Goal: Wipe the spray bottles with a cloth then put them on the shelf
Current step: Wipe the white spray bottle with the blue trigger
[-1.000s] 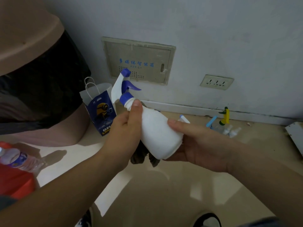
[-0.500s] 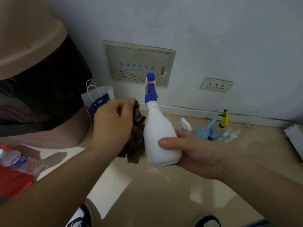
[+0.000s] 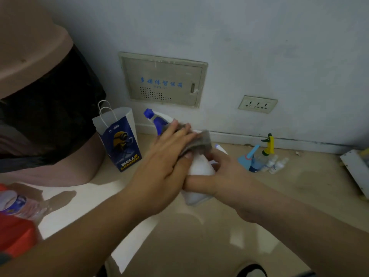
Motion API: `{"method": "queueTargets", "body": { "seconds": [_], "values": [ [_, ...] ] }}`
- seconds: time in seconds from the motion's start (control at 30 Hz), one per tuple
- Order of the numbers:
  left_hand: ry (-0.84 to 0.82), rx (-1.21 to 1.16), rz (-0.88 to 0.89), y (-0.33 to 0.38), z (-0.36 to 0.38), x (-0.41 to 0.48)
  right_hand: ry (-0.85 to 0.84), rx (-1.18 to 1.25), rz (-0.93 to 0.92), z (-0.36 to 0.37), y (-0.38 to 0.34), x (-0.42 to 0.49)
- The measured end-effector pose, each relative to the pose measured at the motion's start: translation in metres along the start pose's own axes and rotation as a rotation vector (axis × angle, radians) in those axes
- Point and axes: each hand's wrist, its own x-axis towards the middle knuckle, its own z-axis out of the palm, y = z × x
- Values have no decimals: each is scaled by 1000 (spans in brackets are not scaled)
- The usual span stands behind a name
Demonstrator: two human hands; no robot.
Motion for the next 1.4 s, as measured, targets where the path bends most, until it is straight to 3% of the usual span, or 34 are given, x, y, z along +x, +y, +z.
{"method": "queueTargets", "body": {
  "seconds": [0.07, 0.2, 0.33, 0.47, 0.6, 0.67, 0.77, 0.9, 0.97, 1.03, 1.1, 1.17, 1.3, 1.4],
  "values": [
    [22, -77, -41, 11, 7, -3, 21, -58, 7, -1, 0, 0],
    [-109, -141, 78, 12, 10, -10, 14, -5, -91, -6, 1, -2],
    [-3, -123, -74, 10, 2, 1, 20, -29, 13, -7, 3, 2],
    [-117, -135, 70, 19, 13, -14, 38, -97, -94, -7, -1, 3],
    [47, -97, -130, -3, 6, -1, 55, -62, -13, -10, 1, 6],
    [14, -146, -57, 14, 15, -9, 46, -118, -15, -9, 3, 10],
    [-103, -137, 73, 14, 17, -17, 7, 40, -13, -9, 1, 13],
    [35, -100, -112, 2, 10, -2, 114, -121, 0, -11, 1, 8],
    [-49, -90, 35, 15, 16, -9, 89, -184, -55, -10, -1, 7],
    [-123, -70, 135, 11, 18, -14, 52, -82, -59, -12, -4, 8],
    [-17, -73, -3, -4, 13, -6, 47, -27, -48, -12, -1, 11],
    [77, -85, -121, -4, 14, -2, 71, -126, -46, -11, -1, 9],
    [-101, -65, 163, 18, 21, -16, 25, -179, -111, -12, -8, 8],
    [-43, 22, 76, -10, 8, -7, 126, -165, -62, -13, -5, 8]
  ]
}}
